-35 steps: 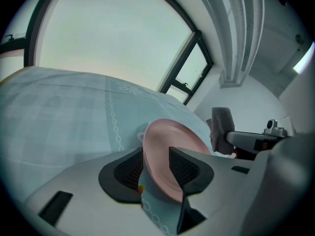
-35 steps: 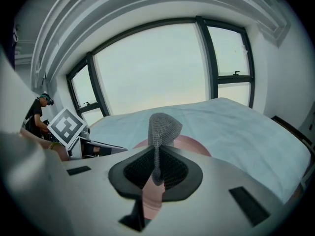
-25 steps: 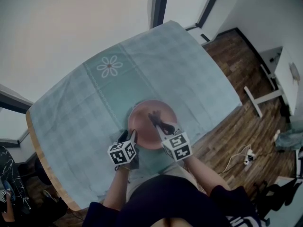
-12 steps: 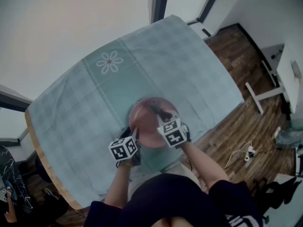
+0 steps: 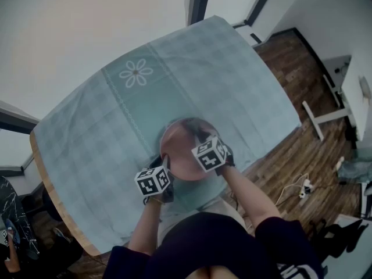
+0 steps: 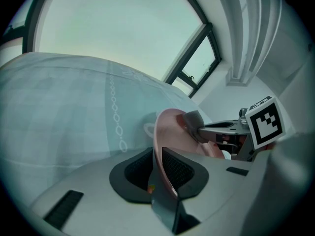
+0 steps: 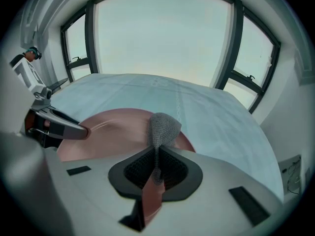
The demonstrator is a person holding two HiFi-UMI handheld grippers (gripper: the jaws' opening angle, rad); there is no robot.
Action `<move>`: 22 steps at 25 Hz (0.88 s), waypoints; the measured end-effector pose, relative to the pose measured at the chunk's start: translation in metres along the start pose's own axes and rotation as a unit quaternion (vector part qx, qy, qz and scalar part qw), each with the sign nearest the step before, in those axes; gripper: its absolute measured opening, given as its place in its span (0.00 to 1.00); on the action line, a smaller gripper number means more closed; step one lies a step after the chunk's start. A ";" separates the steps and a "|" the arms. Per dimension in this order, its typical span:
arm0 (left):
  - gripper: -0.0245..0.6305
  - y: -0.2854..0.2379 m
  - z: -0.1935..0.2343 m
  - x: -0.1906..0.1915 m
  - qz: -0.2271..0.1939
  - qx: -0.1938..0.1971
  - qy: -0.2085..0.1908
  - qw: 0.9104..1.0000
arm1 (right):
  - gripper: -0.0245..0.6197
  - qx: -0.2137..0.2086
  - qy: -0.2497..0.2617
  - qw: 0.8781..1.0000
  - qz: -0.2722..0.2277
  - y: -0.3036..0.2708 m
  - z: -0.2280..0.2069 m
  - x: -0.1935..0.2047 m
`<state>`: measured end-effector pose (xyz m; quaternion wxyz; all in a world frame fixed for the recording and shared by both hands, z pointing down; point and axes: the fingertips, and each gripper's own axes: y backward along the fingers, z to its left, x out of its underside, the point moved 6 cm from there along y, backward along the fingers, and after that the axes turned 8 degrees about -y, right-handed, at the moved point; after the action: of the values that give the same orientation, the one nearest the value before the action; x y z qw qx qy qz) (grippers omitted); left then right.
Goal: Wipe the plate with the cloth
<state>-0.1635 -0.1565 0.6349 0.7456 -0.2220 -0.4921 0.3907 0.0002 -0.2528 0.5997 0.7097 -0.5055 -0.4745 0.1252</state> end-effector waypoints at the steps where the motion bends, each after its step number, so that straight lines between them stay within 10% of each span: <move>1: 0.14 0.000 0.000 0.000 0.000 0.000 0.000 1.000 | 0.09 0.001 0.001 1.000 0.003 -0.001 0.000 0.000; 22: 0.13 0.000 -0.001 0.000 -0.001 0.007 0.007 1.000 | 0.09 -0.044 0.041 0.998 0.031 -0.011 0.035 -0.015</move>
<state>-0.1628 -0.1561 0.6342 0.7513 -0.2188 -0.4841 0.3917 -0.0386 -0.2468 0.6025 0.7011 -0.5554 -0.4346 0.1050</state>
